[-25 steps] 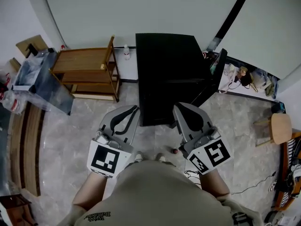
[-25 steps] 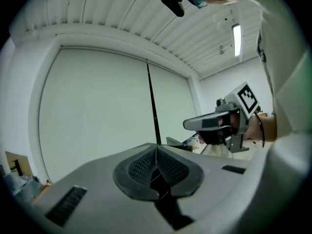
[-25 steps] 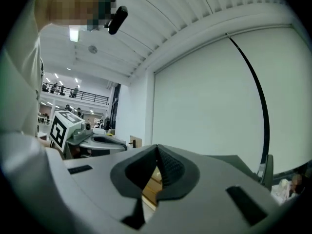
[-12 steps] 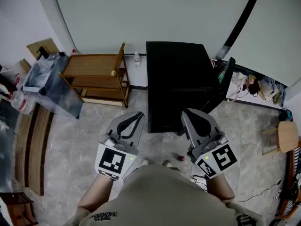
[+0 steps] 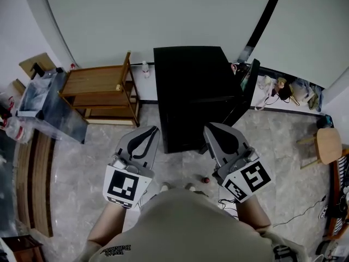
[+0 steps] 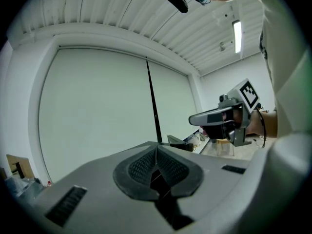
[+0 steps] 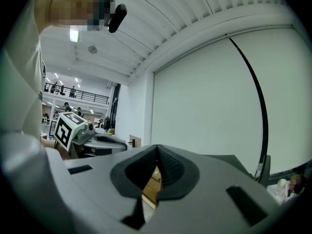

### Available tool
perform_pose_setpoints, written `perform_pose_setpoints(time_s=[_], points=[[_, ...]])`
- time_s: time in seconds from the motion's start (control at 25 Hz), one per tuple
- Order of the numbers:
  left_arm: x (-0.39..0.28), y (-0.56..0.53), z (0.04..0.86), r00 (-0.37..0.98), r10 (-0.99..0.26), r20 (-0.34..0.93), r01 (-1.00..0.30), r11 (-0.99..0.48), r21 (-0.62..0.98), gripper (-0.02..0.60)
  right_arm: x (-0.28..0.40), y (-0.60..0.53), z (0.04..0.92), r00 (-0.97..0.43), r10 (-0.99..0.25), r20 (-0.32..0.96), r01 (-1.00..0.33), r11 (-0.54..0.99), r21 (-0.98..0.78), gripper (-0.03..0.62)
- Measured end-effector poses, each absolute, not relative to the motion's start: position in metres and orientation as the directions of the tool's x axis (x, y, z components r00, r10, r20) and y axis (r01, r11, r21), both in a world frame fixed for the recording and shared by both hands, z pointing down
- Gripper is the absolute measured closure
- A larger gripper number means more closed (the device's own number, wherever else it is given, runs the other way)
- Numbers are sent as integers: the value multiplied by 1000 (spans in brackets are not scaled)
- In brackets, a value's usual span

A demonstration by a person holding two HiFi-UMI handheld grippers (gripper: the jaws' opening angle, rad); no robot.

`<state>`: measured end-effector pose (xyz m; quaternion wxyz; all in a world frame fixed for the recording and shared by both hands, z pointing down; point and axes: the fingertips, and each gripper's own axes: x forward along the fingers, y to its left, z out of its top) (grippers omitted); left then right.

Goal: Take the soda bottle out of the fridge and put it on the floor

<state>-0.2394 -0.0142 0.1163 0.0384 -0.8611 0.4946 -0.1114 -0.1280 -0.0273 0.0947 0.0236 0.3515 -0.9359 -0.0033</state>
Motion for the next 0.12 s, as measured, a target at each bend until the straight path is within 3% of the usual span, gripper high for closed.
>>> perform_pose_setpoints(time_s=[0.12], points=[[-237,-16,114,491,-859,145,-846,-510,-156,571,-126,-29,95,-760,-649,41,-649,760,-4,597]])
